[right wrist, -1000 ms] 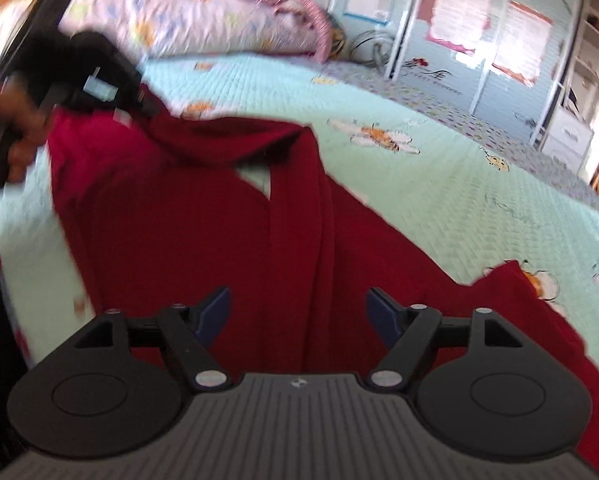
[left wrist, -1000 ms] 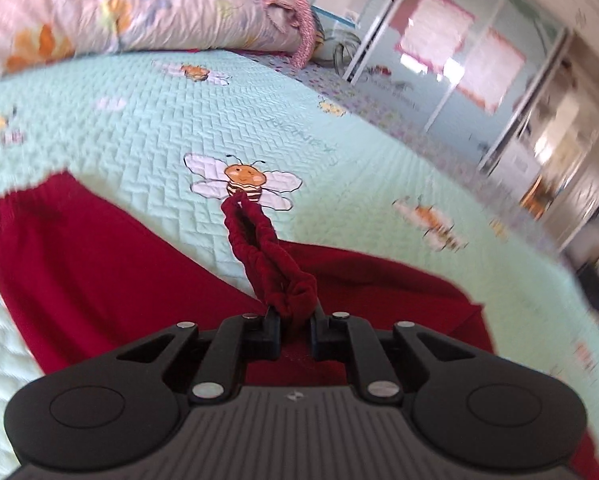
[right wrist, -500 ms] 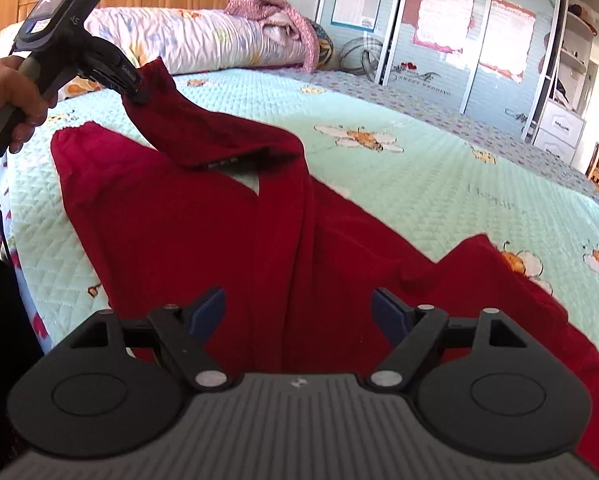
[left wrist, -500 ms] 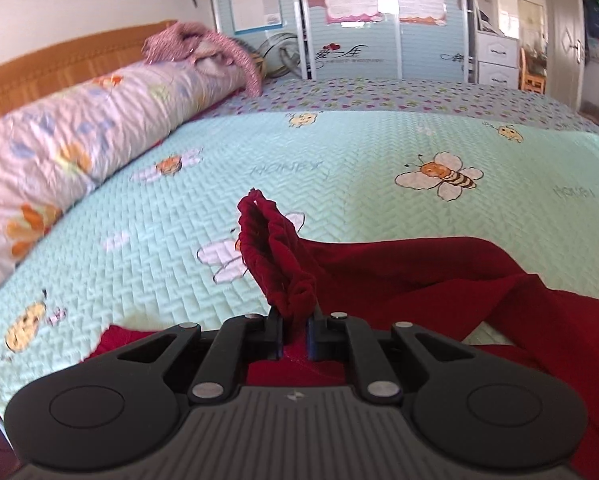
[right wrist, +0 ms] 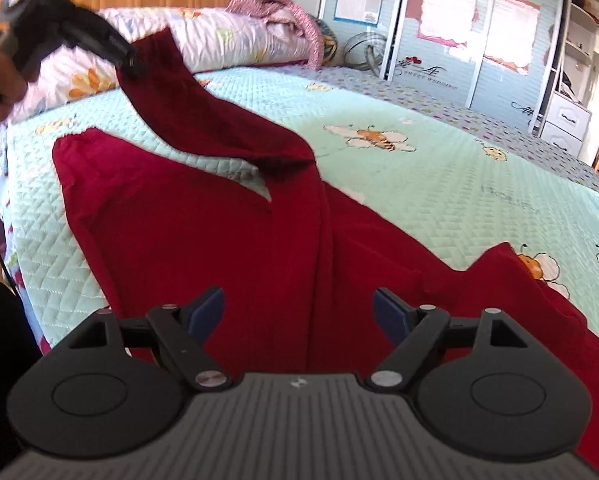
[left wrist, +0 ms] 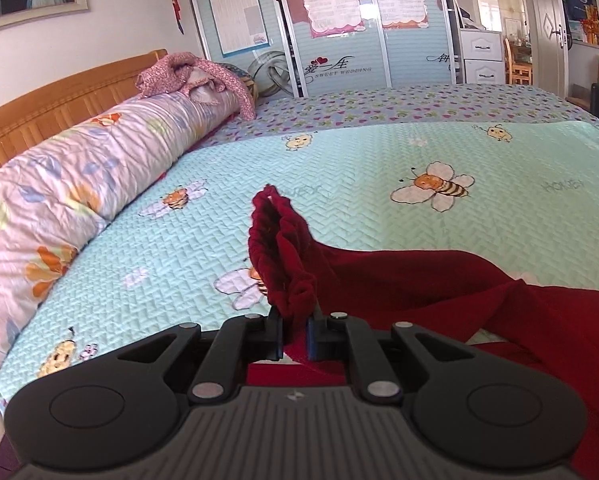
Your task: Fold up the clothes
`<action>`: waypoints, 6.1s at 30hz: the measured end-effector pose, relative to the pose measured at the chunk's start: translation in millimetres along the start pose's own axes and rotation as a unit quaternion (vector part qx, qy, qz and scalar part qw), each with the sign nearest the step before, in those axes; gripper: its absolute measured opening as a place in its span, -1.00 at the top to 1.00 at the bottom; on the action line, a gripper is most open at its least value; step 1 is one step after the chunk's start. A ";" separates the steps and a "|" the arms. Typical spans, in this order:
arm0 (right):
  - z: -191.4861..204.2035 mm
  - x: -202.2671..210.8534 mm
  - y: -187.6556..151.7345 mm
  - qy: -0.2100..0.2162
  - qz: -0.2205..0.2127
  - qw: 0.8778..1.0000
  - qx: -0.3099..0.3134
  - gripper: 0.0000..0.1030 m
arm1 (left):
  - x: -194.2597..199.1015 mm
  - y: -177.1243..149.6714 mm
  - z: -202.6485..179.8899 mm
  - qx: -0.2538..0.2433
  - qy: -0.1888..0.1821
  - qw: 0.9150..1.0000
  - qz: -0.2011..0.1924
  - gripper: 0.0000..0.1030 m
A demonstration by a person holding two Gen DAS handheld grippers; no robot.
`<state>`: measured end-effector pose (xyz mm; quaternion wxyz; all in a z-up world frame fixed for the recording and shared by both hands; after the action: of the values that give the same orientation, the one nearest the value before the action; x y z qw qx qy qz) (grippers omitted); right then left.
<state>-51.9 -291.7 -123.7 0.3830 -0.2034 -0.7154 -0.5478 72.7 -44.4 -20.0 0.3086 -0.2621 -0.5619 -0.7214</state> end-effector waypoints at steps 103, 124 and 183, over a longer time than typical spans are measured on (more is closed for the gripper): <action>71.2 11.5 3.0 0.200 0.055 0.974 0.094 0.35 | -127.7 -109.5 155.2 0.079 -0.021 0.982 0.168 0.70; 29.2 16.1 10.0 0.243 0.041 0.967 -0.070 -0.12 | -81.6 -91.8 230.3 0.274 -0.089 0.953 0.094 -0.09; -162.9 88.6 -174.7 0.290 -0.044 0.836 -0.464 -0.40 | 36.0 -165.7 -127.9 0.353 -0.399 0.817 0.223 -0.16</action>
<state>-178.3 -511.6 -147.8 0.4093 -0.1575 -0.2413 -0.8657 -78.1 -144.7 -130.9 0.2808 -0.5182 -0.7780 -0.2175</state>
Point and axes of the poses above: each gripper's, at about its wrist camera, not at the fingertips, and x roughly against the way its jaws point, z to its left, y to its top, the point moved 10 cm from there along -x, roughly the way its jaws point, and after that the axes turned 14 degrees about z, right-handed, at the moved point
